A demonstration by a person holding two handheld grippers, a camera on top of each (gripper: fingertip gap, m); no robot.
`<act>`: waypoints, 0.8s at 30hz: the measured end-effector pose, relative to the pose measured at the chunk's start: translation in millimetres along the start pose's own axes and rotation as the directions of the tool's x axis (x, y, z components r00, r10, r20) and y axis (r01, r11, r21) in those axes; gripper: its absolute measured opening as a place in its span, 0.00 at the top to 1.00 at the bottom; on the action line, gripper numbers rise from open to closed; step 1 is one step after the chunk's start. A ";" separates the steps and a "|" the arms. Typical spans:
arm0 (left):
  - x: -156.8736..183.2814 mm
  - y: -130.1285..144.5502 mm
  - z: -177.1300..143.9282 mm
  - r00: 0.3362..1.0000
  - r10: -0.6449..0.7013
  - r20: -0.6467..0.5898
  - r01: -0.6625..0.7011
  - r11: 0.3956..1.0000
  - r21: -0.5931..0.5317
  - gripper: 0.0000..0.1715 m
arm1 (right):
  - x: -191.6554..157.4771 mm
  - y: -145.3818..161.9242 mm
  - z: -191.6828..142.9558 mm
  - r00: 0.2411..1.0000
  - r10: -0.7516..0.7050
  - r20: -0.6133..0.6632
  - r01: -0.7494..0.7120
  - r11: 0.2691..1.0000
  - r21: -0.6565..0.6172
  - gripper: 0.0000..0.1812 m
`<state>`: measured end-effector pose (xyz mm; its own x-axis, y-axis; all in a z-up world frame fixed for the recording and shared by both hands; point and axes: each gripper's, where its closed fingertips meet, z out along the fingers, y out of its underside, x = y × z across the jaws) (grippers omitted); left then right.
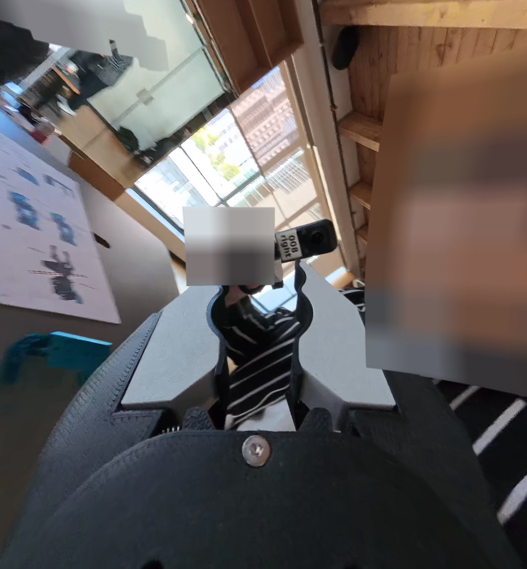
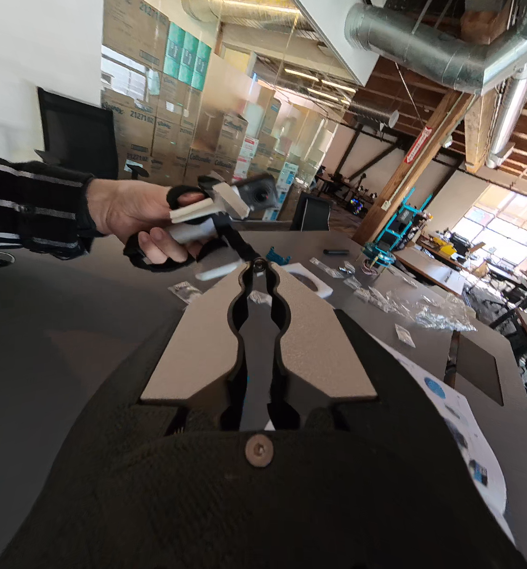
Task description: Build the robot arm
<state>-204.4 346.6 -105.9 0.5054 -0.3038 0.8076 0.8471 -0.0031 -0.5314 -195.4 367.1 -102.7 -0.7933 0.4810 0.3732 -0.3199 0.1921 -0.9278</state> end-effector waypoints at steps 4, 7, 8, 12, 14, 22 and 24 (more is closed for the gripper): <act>-25.3 -18.7 -30.0 0.956 0.185 0.228 -0.205 0.976 0.068 0.74 | 28.5 45.2 -21.6 0.991 -0.008 -0.135 -0.010 0.991 -0.130 0.96; -43.3 -42.1 -51.9 0.821 0.349 0.451 -0.417 0.907 0.057 0.73 | 70.4 96.5 -63.4 0.947 0.010 -0.322 -0.097 0.962 -0.256 0.96; -50.0 -50.4 -59.2 0.755 0.392 0.526 -0.482 0.875 0.039 0.73 | 86.5 114.2 -81.4 0.918 0.004 -0.396 -0.132 0.946 -0.297 0.96; -81.6 -72.6 -84.5 0.496 0.438 0.750 -0.607 0.792 -0.061 0.71 | 134.1 160.5 -146.1 0.804 -0.045 -0.593 -0.224 0.901 -0.372 0.96; -101.6 -70.7 -94.5 0.409 0.405 0.818 -0.584 0.805 -0.107 0.73 | 146.5 176.2 -166.2 0.777 -0.072 -0.625 -0.242 0.883 -0.403 0.96; -125.7 -65.6 -112.3 0.127 0.388 0.913 -0.631 0.742 -0.227 0.74 | 172.0 199.0 -200.1 0.687 -0.201 -0.698 -0.241 0.843 -0.480 0.96; -128.5 -62.5 -112.3 0.127 0.374 0.919 -0.638 0.740 -0.213 0.74 | 171.5 205.0 -200.0 0.689 -0.231 -0.687 -0.245 0.818 -0.521 0.96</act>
<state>-340.7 278.8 -205.2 0.5317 0.8355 0.1385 0.2691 -0.0116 -0.9630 -293.5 660.0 -229.2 -0.1167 0.8748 0.4703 0.2024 0.4845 -0.8510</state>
